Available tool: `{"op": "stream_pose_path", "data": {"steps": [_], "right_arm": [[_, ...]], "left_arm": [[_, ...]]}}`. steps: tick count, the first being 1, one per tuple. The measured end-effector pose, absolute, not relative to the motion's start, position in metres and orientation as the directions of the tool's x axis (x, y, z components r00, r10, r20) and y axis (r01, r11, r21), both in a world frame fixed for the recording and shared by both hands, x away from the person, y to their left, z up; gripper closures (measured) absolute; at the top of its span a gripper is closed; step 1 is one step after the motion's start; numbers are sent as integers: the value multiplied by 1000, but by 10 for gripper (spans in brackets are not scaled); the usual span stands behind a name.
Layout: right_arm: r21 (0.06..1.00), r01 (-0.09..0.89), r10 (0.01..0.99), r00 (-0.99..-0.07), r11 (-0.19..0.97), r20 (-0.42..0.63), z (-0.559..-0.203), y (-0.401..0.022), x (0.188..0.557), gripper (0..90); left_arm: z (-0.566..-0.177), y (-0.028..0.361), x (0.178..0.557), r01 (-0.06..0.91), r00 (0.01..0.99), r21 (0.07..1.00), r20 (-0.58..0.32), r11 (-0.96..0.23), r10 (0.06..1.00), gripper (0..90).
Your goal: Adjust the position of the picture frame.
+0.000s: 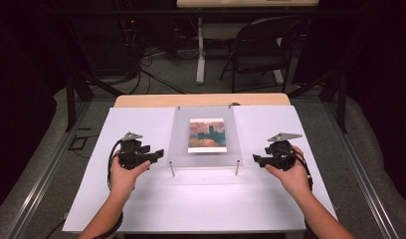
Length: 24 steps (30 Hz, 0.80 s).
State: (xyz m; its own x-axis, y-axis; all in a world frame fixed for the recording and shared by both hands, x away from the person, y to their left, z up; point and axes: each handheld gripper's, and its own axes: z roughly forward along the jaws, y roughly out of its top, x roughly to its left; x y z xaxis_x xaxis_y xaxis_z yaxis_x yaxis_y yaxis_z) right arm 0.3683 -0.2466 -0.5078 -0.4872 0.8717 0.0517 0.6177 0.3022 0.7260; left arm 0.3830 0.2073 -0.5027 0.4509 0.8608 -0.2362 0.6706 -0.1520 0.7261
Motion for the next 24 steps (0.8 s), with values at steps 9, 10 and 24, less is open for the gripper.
{"op": "stream_pose_path", "data": {"steps": [9,10,24], "right_arm": [[702,650,871,-484,291,87,-504,-245,407,410],[700,652,870,-485,292,90,-504,-244,412,410],[712,666,879,-452,221,149,-509,-231,459,400]], "left_arm": [[-497,198,423,701,437,699,-268,-139,859,362],[-497,196,427,704,432,697,-268,-137,861,362],[-503,176,472,719,418,688,-315,-98,852,362]]}}
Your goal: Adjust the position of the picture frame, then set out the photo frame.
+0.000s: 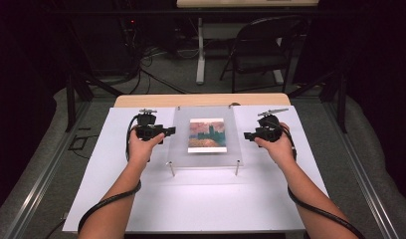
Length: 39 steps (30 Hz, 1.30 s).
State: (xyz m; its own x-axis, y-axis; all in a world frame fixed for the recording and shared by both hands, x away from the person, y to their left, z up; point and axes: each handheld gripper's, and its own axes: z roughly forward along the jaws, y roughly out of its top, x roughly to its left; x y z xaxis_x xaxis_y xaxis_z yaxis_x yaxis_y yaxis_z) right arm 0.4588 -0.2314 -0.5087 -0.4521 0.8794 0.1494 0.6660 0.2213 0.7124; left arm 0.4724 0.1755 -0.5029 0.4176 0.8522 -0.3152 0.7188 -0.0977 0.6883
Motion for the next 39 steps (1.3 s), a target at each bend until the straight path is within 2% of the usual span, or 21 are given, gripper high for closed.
{"op": "stream_pose_path", "data": {"steps": [7,13,24,28,39], "right_arm": [[729,646,874,-465,226,142,-507,-216,471,385],[721,664,852,-480,198,208,-504,-204,479,397],[699,688,832,-493,194,254,-513,-190,484,389],[684,705,827,-489,185,279,-518,-189,484,383],[655,739,822,-466,159,326,-523,-189,486,371]], "left_arm": [[-507,165,485,734,423,668,-312,-120,851,360],[-512,159,490,745,424,656,-327,-119,845,358],[-521,152,492,756,429,646,-367,-105,825,354],[-519,149,491,746,439,652,-329,-135,836,351],[-525,166,490,768,404,632,-348,-107,846,343]]}}
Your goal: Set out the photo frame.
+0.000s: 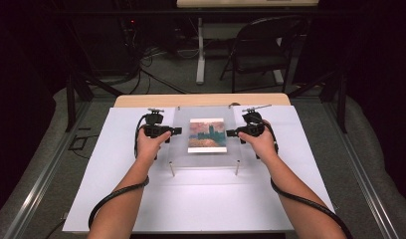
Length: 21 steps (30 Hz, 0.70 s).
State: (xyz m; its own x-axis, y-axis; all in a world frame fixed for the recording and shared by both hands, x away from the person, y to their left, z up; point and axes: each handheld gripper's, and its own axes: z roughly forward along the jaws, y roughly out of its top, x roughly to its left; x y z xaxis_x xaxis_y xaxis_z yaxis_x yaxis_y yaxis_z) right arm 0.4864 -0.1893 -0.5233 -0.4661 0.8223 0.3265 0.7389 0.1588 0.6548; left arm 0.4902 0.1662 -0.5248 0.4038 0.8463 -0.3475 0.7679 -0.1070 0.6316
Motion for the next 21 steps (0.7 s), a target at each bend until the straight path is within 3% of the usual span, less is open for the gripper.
{"op": "stream_pose_path", "data": {"steps": [11,21], "right_arm": [[634,761,823,-445,139,353,-528,-189,491,352],[625,772,819,-431,117,379,-532,-190,496,320]], "left_arm": [[-534,164,494,792,397,604,-405,-85,824,337],[-536,156,503,794,400,600,-400,-95,824,283]]}}
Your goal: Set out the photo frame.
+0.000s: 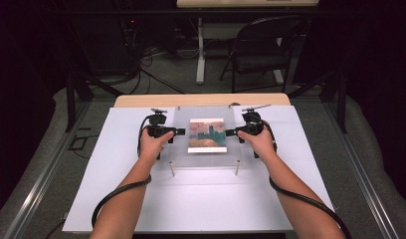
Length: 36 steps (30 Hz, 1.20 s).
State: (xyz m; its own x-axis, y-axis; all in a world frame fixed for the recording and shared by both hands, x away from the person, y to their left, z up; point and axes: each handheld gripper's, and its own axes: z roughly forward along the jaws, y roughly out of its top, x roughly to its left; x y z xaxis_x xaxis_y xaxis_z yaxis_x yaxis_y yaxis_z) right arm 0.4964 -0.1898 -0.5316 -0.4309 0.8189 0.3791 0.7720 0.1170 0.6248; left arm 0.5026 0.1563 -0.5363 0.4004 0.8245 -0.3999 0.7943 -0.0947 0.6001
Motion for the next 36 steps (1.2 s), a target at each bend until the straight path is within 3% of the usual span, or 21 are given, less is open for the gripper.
{"op": "stream_pose_path", "data": {"steps": [11,24,36], "right_arm": [[594,803,799,-392,55,456,-539,-190,504,294],[592,804,801,-391,58,454,-539,-188,503,284],[601,798,795,-385,32,469,-539,-192,503,340]], "left_arm": [[-540,157,505,806,382,589,-435,-63,816,265],[-540,156,505,813,385,579,-449,-66,807,253],[-540,160,505,812,385,582,-465,-52,797,288]]}}
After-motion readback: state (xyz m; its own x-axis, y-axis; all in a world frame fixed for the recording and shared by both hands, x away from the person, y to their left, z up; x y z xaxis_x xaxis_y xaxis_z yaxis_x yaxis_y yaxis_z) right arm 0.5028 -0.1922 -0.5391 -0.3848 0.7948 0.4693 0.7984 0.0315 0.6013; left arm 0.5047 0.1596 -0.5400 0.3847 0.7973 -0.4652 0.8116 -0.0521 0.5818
